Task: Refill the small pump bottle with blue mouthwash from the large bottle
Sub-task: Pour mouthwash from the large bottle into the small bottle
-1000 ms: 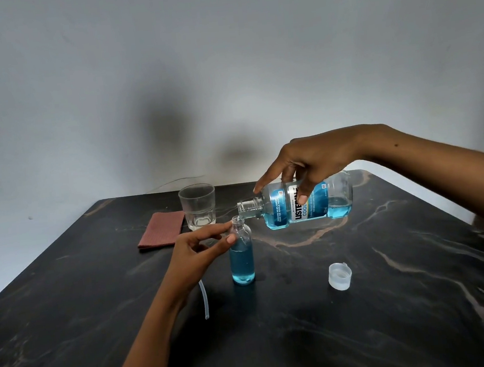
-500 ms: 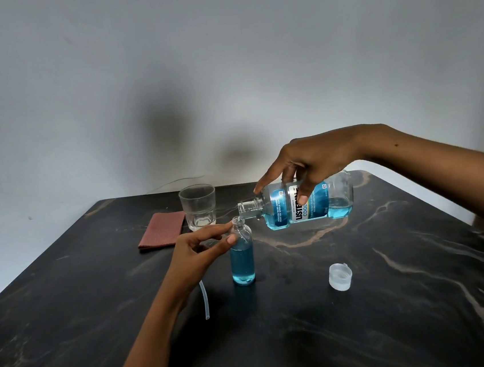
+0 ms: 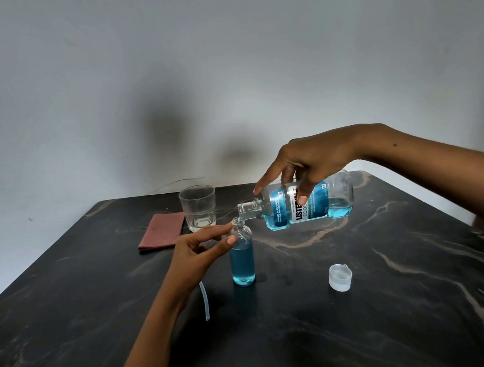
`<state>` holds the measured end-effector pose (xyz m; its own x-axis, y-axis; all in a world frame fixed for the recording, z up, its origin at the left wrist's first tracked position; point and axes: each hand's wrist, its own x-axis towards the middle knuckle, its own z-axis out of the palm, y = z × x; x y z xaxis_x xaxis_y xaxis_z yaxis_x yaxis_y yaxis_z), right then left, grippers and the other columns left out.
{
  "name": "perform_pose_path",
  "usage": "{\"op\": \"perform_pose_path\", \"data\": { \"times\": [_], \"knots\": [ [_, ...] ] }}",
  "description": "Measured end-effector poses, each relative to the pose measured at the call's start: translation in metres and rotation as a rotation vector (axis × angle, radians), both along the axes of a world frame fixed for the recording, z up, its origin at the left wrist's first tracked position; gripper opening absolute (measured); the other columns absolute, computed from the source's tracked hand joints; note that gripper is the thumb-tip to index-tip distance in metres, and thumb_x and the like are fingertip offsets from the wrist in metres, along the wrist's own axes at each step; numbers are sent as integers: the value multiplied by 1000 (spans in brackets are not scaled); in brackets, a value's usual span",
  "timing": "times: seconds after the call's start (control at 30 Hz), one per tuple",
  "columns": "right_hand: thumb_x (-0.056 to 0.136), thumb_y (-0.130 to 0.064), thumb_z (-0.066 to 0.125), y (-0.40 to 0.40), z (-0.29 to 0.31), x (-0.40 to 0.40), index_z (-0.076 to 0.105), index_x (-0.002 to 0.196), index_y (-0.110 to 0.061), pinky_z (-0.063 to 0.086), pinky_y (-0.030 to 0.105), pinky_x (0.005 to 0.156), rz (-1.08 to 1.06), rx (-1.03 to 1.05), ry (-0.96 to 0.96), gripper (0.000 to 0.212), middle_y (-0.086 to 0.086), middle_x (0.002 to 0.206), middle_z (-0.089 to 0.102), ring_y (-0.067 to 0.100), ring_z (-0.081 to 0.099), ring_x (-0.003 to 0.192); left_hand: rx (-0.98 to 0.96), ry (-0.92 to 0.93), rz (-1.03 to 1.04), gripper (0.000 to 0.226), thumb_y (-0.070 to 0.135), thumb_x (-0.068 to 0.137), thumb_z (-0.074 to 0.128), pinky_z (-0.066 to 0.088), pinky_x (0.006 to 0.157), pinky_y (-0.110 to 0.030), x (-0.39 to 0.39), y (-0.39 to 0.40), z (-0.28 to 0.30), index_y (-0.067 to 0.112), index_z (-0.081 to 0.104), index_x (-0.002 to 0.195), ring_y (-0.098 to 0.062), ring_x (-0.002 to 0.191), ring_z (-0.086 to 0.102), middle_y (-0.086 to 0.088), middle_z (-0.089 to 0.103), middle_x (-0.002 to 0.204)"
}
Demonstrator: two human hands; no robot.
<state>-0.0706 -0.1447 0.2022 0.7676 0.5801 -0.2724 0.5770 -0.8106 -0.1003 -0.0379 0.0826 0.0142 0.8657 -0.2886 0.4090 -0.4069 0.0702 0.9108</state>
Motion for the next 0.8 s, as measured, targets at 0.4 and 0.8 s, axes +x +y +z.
{"op": "perform_pose_path", "data": {
  "times": [0.4,0.8],
  "knots": [
    [79,1,71,1,1,1,49,137,-17,55,21,76,-31,4,-9,64,-49,69,56,-16,64,73,-18,8,5,24,27,66,73,51,70,-9,-2,-1,0,35,74,88,1,96,65,12,74,96],
    [78,2,72,0,0,3,50,136,-17,53,14,74,-31,25,6,65,-44,72,60,-13,66,73,-9,30,7,27,27,67,72,50,69,-7,-1,-1,0,30,73,94,5,95,64,15,74,94]
  ]
}}
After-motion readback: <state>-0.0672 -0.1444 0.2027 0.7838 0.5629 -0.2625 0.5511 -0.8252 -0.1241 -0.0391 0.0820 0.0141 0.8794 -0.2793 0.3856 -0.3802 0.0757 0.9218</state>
